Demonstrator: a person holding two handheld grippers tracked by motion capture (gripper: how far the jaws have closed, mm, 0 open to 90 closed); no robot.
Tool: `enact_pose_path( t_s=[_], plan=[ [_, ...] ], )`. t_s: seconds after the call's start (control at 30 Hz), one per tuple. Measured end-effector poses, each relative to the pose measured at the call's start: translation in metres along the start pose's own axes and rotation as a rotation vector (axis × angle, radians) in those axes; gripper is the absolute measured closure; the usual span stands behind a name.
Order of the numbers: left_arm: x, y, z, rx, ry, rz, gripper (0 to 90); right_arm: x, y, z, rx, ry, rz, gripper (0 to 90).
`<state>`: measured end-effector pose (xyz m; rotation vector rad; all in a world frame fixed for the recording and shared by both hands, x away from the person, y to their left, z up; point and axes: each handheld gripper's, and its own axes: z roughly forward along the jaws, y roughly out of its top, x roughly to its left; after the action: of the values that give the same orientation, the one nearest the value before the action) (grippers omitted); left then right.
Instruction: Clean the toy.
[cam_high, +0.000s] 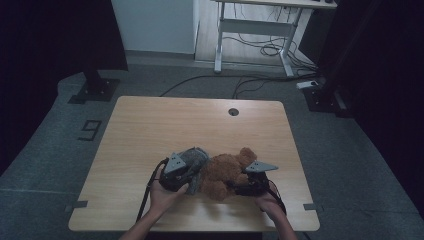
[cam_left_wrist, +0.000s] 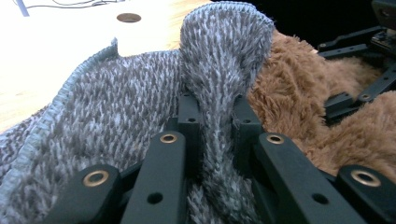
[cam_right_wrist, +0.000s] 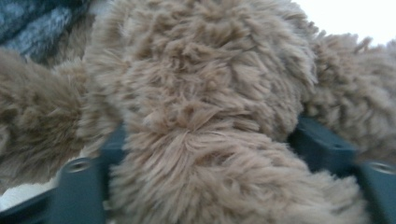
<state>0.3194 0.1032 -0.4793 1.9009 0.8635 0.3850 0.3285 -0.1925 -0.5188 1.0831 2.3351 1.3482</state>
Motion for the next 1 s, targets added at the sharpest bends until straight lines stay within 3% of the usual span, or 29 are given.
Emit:
enact_pose_path(
  t_s=[0.13, 0.27, 0.37, 0.43, 0.53, 0.63, 0.73, 0.8, 0.83, 0.87, 0.93, 1.0],
  plan=[
    [0.009, 0.006, 0.005, 0.004, 0.029, -0.009, 78.2, 0.003, 0.006, 0.010, -0.023, -0.085, -0.054, 44.4],
    [0.021, 0.013, 0.011, 0.012, 0.073, -0.018, 78.1, 0.001, 0.012, 0.027, -0.069, -0.143, -0.061, 45.3],
    [0.024, 0.023, 0.005, 0.012, 0.056, -0.055, 77.5, 0.003, 0.015, 0.032, -0.084, -0.157, -0.072, 45.2],
    [0.018, 0.033, -0.001, -0.006, 0.039, -0.044, 77.0, 0.004, 0.013, 0.029, -0.097, -0.151, -0.077, 45.1],
    [-0.005, 0.052, 0.001, -0.027, -0.001, 0.013, 77.0, 0.006, 0.006, 0.023, -0.123, -0.132, -0.094, 44.6],
    [-0.036, 0.068, 0.020, -0.006, -0.052, 0.067, 77.0, 0.007, 0.001, 0.019, -0.143, -0.122, -0.085, 43.3],
    [-0.060, 0.070, 0.052, 0.058, -0.070, 0.099, 76.7, 0.006, -0.001, 0.017, -0.157, -0.108, -0.068, 39.7],
    [-0.064, 0.060, 0.071, 0.105, -0.048, 0.112, 76.5, 0.005, -0.002, 0.013, -0.160, -0.103, -0.057, 39.0],
    [-0.063, 0.053, 0.077, 0.113, -0.033, 0.123, 76.6, 0.004, -0.003, 0.011, -0.170, -0.102, -0.052, 39.8],
    [-0.060, 0.047, 0.080, 0.100, -0.037, 0.108, 77.0, 0.004, -0.004, 0.009, -0.168, -0.098, -0.050, 40.9],
    [-0.054, 0.040, 0.077, 0.074, -0.063, 0.067, 77.8, 0.002, -0.008, 0.006, -0.154, -0.092, -0.056, 43.0],
    [-0.053, 0.039, 0.071, 0.068, -0.050, 0.076, 78.0, 0.001, -0.011, 0.006, -0.150, -0.078, -0.052, 45.8]
  ],
)
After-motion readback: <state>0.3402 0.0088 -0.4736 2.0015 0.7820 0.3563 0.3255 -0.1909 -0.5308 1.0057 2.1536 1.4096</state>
